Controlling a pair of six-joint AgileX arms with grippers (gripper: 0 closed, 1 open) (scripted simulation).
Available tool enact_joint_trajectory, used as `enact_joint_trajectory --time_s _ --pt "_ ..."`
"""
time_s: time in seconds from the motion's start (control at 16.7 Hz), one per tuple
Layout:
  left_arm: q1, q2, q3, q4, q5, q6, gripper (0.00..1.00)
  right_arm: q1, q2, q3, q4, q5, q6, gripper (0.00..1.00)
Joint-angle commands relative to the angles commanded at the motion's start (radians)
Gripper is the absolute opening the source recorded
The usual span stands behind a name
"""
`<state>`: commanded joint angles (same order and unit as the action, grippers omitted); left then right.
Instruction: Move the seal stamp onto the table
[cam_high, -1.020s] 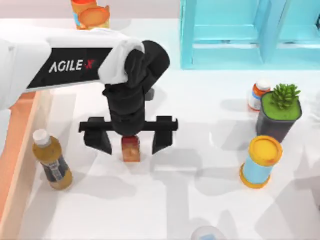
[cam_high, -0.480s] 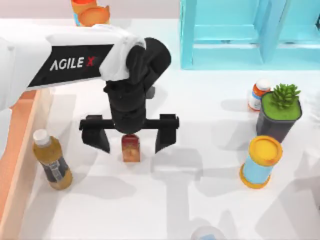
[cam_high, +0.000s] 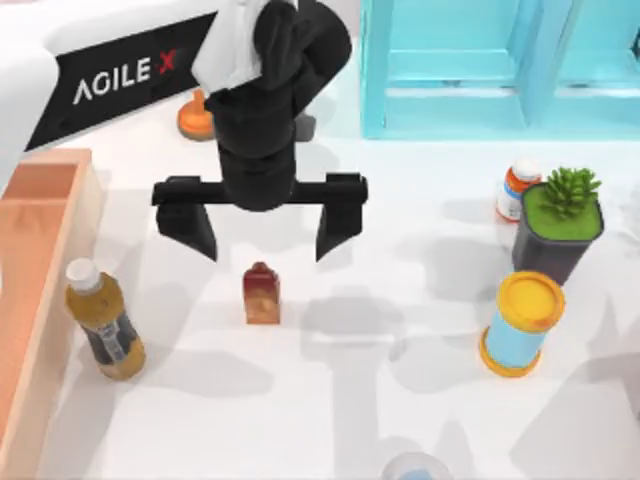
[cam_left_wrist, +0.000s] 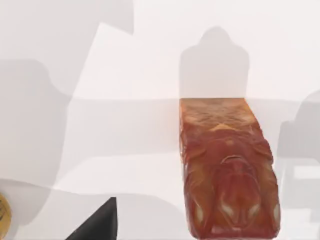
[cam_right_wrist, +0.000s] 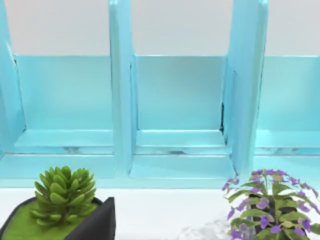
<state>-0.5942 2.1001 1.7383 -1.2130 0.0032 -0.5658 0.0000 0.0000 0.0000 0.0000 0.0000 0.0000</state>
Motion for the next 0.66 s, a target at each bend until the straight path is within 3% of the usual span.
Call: enact_joint_trajectory --time_s 0.42,0.66 --pt "-0.002 -0.028 0.197 -0.232 0.000 -0.003 1.00 0.000 0.000 0.000 0.000 0.000 0.000 1.00" --pt "0.002 -0.049 0.238 -0.279 -0.001 0.000 1.00 0.000 0.000 0.000 0.000 0.000 0.000 1.00"
